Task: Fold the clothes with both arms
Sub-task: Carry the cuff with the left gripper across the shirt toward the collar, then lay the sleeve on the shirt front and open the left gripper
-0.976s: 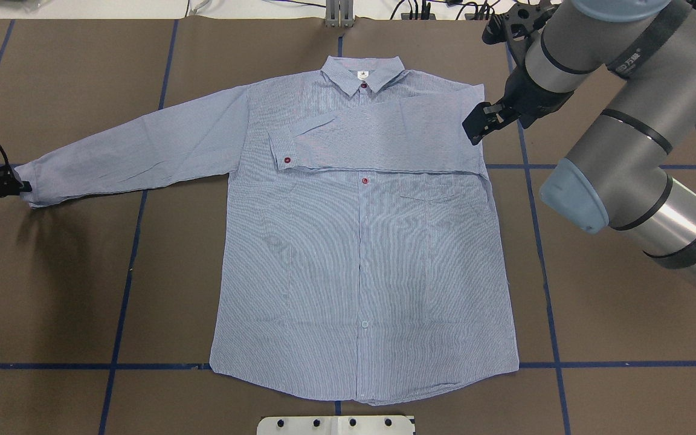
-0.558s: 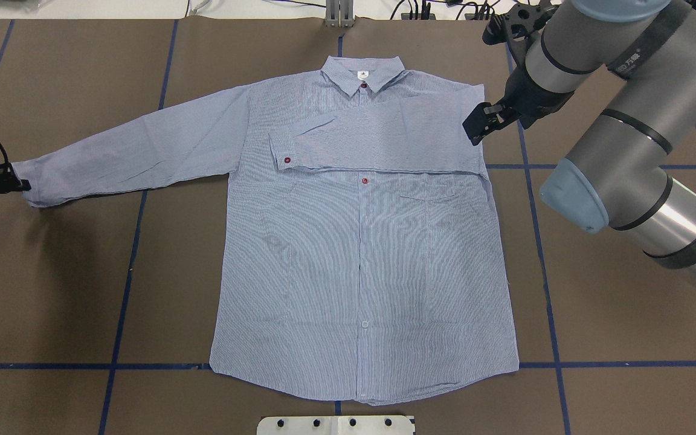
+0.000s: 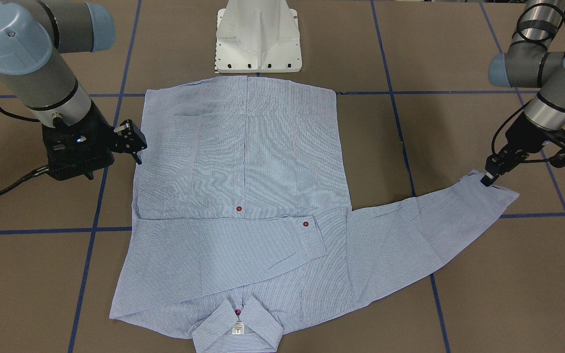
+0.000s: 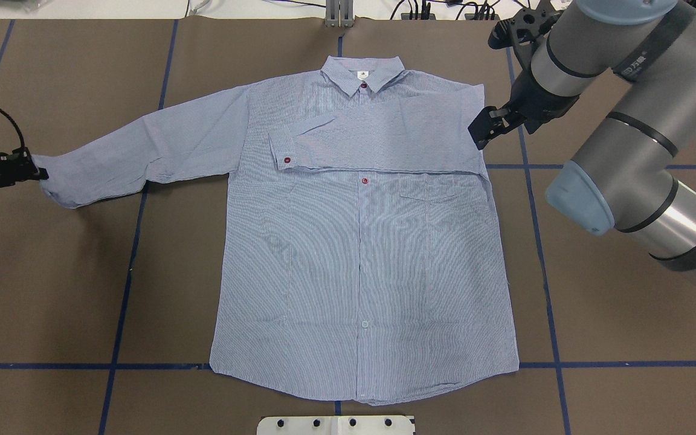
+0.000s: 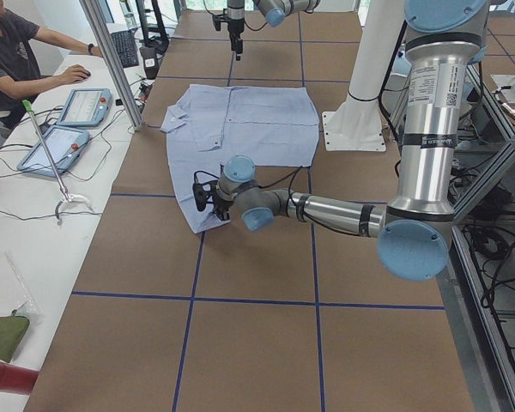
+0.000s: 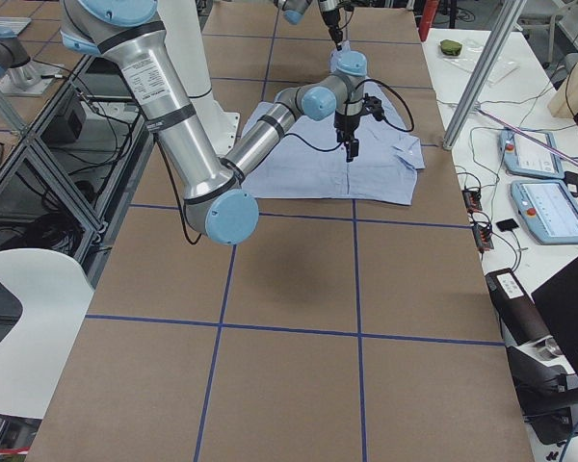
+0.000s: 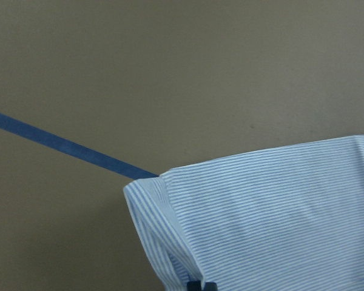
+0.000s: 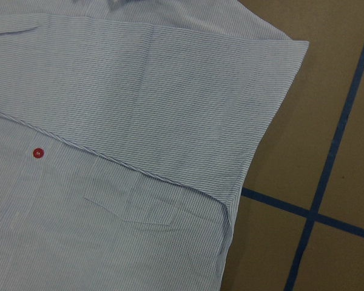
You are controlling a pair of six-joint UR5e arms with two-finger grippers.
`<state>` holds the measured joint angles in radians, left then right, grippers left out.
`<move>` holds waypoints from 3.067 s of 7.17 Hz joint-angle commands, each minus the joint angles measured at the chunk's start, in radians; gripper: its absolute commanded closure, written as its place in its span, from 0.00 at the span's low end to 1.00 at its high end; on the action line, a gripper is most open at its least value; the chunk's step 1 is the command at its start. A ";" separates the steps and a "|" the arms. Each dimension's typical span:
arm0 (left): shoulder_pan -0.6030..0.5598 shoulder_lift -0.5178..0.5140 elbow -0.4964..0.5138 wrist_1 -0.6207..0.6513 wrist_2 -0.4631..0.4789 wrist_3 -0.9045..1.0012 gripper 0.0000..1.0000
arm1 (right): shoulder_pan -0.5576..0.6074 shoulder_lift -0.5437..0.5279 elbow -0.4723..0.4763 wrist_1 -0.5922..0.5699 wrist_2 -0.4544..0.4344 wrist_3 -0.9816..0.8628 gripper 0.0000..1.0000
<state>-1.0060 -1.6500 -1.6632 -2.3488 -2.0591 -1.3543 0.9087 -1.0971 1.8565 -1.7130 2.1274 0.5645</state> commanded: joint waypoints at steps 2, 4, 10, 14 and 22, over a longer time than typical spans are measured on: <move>0.009 -0.367 -0.102 0.505 0.019 -0.015 1.00 | 0.041 -0.189 0.087 0.007 0.016 -0.047 0.00; 0.035 -0.583 -0.060 0.630 0.025 -0.080 1.00 | 0.097 -0.288 0.105 0.012 0.031 -0.156 0.00; 0.187 -0.956 0.186 0.618 0.073 -0.397 1.00 | 0.171 -0.398 0.104 0.012 0.083 -0.252 0.00; 0.257 -0.967 0.275 0.516 0.126 -0.434 1.00 | 0.171 -0.397 0.105 0.013 0.082 -0.247 0.00; 0.516 -1.053 0.563 0.228 0.368 -0.519 0.03 | 0.170 -0.386 0.104 0.012 0.082 -0.244 0.00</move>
<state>-0.5135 -2.6947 -1.1225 -2.0776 -1.7081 -1.8807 1.0784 -1.4869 1.9607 -1.7008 2.2089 0.3206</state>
